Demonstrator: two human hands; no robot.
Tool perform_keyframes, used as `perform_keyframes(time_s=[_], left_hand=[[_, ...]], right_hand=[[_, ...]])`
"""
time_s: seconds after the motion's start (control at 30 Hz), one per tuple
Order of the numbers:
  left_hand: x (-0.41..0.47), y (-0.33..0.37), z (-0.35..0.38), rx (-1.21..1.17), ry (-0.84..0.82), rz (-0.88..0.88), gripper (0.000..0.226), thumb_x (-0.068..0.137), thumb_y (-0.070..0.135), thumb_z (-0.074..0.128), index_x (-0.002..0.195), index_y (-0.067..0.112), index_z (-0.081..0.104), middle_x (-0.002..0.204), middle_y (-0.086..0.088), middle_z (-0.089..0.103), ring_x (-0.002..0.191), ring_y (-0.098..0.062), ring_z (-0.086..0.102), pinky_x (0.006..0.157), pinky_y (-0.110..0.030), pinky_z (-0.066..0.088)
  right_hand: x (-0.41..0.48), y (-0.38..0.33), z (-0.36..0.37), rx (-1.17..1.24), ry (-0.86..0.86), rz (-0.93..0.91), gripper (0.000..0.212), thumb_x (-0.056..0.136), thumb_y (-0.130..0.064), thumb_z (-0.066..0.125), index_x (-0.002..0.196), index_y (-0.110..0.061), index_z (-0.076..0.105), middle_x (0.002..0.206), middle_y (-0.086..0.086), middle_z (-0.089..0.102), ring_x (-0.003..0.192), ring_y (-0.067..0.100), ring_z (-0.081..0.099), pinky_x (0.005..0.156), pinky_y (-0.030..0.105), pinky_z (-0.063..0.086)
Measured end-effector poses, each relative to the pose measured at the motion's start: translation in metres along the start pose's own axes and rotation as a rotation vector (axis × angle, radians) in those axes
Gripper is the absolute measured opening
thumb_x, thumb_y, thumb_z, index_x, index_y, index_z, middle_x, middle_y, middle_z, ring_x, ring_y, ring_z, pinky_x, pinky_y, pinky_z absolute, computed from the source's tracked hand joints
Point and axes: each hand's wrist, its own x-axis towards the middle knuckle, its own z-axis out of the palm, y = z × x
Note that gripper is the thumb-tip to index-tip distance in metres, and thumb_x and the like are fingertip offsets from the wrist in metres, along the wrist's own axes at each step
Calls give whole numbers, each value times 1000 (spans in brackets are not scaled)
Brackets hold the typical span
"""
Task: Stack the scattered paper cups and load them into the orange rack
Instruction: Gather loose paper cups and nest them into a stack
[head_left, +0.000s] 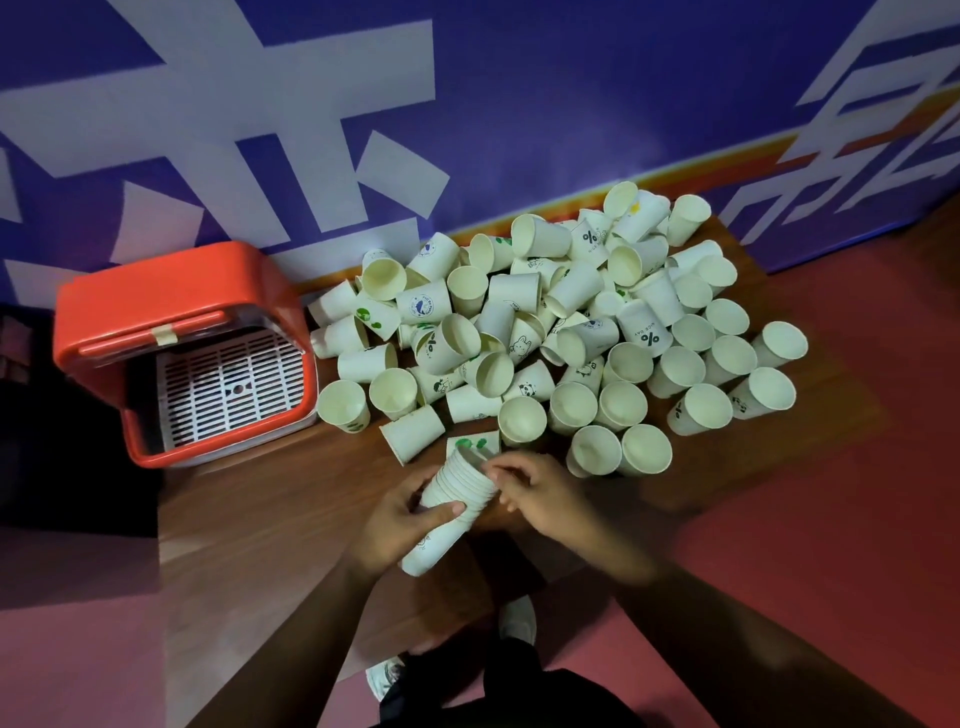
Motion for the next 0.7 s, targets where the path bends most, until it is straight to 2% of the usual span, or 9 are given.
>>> perform_keyframes(time_s=[0.07, 0.17, 0.23, 0.3, 0.4, 0.5, 0.7], left_hand=[[-4, -3, 0, -27, 27, -5, 50, 80, 20, 80, 127, 19, 64, 120, 3, 72, 112, -15, 68, 86, -21, 53], [-8, -5, -2, -61, 64, -41, 48, 80, 25, 80, 126, 27, 65, 119, 7, 72, 110, -12, 68, 89, -27, 54], [-11, -6, -4, -87, 90, -59, 49, 81, 26, 81, 127, 29, 65, 120, 7, 72, 110, -13, 68, 92, -32, 55], [-13, -7, -4, -109, 113, -61, 48, 82, 27, 80, 128, 29, 64, 121, 6, 72, 109, -15, 69, 92, -35, 55], [-16, -11, -5, -129, 143, -64, 48, 84, 26, 79, 129, 24, 64, 119, 1, 73, 107, -21, 70, 88, -37, 57], [-21, -19, -5, -133, 144, -101, 54, 79, 39, 83, 128, 25, 65, 117, -3, 73, 105, -28, 71, 91, -51, 57], [-27, -32, -2, -133, 156, -129, 59, 72, 50, 82, 125, 27, 67, 116, -1, 74, 104, -22, 71, 93, -46, 56]], right_hand=[[5, 10, -1, -54, 141, -16, 15, 90, -23, 63, 102, -19, 70, 90, -9, 67, 81, 6, 64, 77, 26, 51], [20, 24, -8, -318, 298, -30, 24, 87, -18, 67, 109, -10, 67, 109, 4, 64, 103, 21, 60, 86, 26, 45], [31, 27, -12, -488, 265, -42, 35, 88, -19, 65, 120, -6, 61, 124, 10, 57, 111, 27, 57, 89, 35, 48], [43, 30, -13, -644, 196, -67, 37, 89, -18, 62, 123, -4, 58, 129, 13, 52, 113, 31, 57, 88, 39, 50], [56, 34, -9, -818, 119, -64, 23, 90, -11, 56, 112, -6, 60, 120, 11, 53, 101, 32, 62, 77, 38, 53], [60, 40, -6, -878, 106, -52, 17, 88, -1, 52, 102, -6, 61, 112, 10, 56, 96, 31, 63, 72, 36, 49], [60, 40, -11, -763, 258, -192, 12, 81, 6, 56, 85, -3, 63, 93, 11, 62, 83, 32, 63, 64, 37, 52]])
